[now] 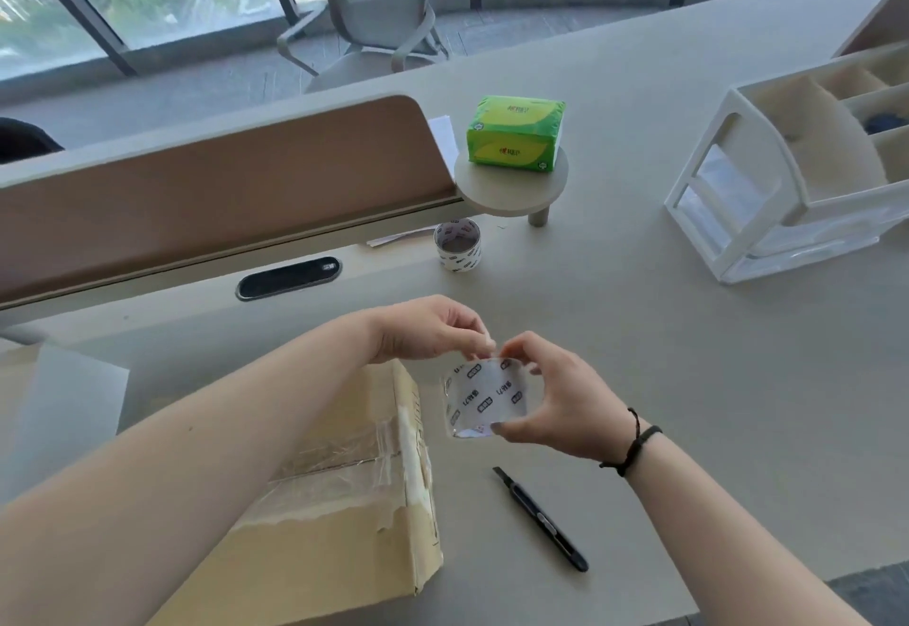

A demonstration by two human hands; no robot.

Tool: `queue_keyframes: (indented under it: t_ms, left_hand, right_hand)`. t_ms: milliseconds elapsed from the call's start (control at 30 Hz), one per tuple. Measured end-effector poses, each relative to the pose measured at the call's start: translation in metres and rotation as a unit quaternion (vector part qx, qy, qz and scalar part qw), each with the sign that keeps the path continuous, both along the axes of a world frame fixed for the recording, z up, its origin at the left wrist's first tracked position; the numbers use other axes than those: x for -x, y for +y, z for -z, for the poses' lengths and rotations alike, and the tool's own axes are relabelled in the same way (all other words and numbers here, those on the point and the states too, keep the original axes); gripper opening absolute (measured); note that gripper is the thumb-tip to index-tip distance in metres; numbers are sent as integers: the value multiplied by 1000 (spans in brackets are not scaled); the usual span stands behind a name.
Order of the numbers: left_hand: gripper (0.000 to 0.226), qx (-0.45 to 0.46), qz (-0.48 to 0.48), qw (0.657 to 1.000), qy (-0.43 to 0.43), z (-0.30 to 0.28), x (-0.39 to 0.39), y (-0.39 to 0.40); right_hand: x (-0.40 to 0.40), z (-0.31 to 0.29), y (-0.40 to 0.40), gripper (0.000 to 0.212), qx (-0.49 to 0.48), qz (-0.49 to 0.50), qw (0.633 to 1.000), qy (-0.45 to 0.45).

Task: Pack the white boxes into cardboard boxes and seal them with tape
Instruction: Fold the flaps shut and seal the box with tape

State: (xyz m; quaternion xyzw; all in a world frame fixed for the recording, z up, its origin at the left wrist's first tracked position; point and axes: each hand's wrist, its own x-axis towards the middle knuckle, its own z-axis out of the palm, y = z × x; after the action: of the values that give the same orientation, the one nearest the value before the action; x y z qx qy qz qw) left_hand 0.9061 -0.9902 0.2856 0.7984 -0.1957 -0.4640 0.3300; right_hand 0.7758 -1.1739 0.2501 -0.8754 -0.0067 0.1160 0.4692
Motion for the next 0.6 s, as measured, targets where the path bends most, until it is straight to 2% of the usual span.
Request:
queue_keyframes:
  t_ms: [67,100,167,200,267,367,433,533,600]
  left_hand:
    - [33,31,-148,989,-3,6,6,4]
    - [41,38,-235,971,27,8,9,5]
    - [62,46,-369,916,148,14,16,8]
    - [72,51,-400,890,210,16,21,9]
    - [84,71,-413,863,283,20,30,9]
    - [85,97,-428,848,298,24,38,3]
    - [74,102,-440,845,285,25,38,-1]
    - [48,98,-434,858,256,25,37,-6]
    - [40,99,-425,866,244,25,35,-8]
  right_hand:
    - [-1,3,-2,62,-8,23,1000,-8]
    - [-1,4,-4,61,-13,39,999,-11]
    - [-1,8,-8,59,-20,69,997,-20]
    - [-2,10,-9,59,-22,83,996,-28]
    - [-4,13,-13,59,-21,102,994,-39]
    - [-6,16,-17,59,-11,114,992,-45]
    - [-5,17,-19,58,2,115,992,-51]
    - [-5,19,-23,58,42,109,992,-54]
    - [-4,19,-25,58,60,110,991,-55]
